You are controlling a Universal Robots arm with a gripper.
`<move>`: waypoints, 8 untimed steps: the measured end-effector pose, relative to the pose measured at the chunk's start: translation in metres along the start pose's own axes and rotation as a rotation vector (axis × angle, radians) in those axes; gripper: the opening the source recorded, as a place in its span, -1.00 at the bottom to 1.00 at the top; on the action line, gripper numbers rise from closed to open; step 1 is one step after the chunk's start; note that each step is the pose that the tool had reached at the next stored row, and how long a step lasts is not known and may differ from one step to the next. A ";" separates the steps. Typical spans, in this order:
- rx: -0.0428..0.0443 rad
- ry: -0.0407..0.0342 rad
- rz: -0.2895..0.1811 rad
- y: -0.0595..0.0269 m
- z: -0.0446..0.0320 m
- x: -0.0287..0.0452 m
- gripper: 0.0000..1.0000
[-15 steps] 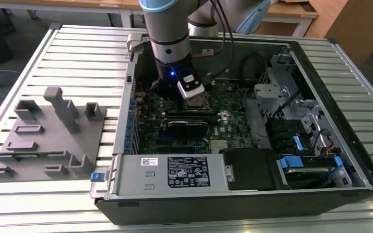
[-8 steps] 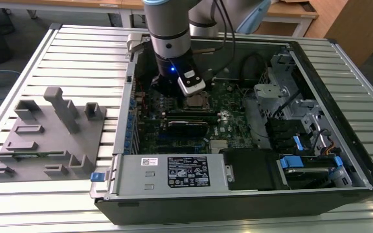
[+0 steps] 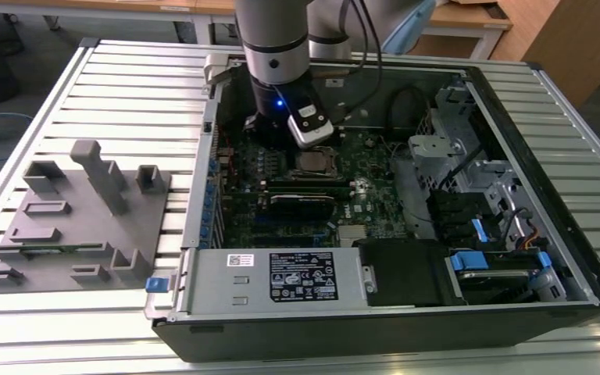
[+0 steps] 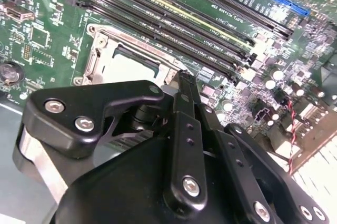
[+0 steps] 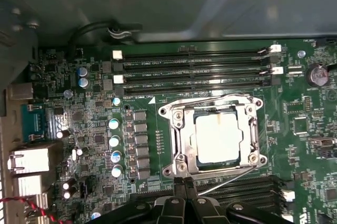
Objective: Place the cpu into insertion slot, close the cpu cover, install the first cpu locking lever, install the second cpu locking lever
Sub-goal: 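Install the second cpu locking lever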
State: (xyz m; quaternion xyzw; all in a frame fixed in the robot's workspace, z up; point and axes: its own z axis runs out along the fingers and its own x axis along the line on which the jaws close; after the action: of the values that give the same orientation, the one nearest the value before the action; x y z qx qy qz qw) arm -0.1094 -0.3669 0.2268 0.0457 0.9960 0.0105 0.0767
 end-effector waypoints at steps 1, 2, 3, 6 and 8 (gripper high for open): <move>0.0002 0.0011 0.000 0.0001 -0.0015 -0.0006 -0.79; 0.0003 0.0022 0.000 0.0001 -0.0028 -0.0011 -0.79; 0.0003 0.0034 0.000 0.0002 -0.0042 -0.0017 -0.79; 0.0007 0.0071 0.000 0.0004 -0.0084 -0.0033 -0.79; 0.0008 0.0095 0.000 0.0006 -0.0112 -0.0044 -0.79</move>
State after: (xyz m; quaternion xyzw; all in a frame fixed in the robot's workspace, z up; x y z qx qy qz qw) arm -0.1067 -0.3669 0.2386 0.0457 0.9963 0.0103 0.0720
